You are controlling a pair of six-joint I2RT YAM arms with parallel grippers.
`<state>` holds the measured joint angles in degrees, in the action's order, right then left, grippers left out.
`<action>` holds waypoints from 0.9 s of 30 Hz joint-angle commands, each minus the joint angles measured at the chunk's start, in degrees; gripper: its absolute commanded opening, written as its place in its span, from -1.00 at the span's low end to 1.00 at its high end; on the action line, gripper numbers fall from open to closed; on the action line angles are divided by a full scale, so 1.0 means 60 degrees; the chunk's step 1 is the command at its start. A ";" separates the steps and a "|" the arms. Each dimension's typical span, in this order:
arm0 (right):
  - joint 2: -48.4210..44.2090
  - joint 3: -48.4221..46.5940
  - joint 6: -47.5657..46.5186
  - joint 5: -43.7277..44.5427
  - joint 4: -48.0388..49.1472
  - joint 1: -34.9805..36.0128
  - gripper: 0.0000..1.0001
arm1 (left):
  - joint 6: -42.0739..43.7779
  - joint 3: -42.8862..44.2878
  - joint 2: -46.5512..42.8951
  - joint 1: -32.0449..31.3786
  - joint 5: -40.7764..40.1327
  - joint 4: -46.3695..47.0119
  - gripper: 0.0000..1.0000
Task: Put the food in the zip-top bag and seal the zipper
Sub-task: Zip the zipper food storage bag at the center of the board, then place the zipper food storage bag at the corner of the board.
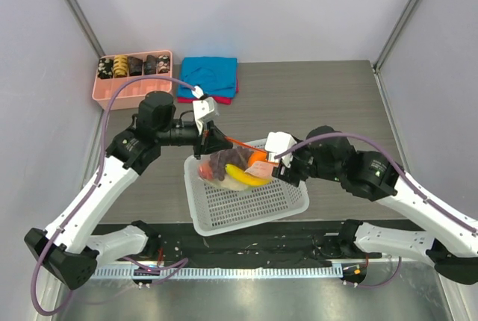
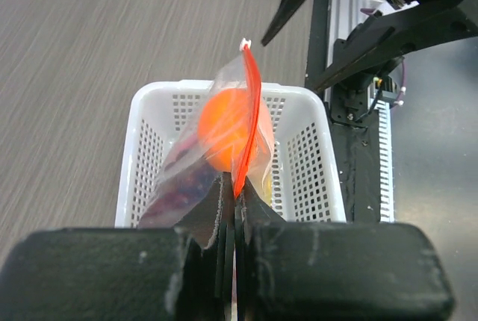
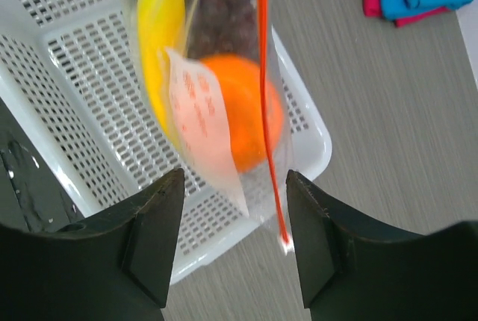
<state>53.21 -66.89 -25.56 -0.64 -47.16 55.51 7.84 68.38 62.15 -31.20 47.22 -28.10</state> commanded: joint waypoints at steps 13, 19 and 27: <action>0.1663 -0.1419 0.0041 -0.1371 0.0697 -0.0008 -0.36 | 0.0393 0.0967 0.0174 -0.0147 0.0876 0.0068 -0.99; 0.1781 -0.1639 0.0348 -0.1621 0.0535 -0.0008 -0.98 | 0.0000 0.0850 -0.0074 -0.0132 0.0130 0.0141 -1.00; 0.1430 -0.2165 0.2426 -0.1343 0.1091 -0.0212 -0.98 | -0.1933 0.0746 -0.0485 0.0263 -0.1539 0.1470 0.12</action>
<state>64.18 -75.07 -19.11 -8.71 -45.10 55.29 3.44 71.26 62.28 -31.40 44.03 -28.69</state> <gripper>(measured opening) 0.027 0.359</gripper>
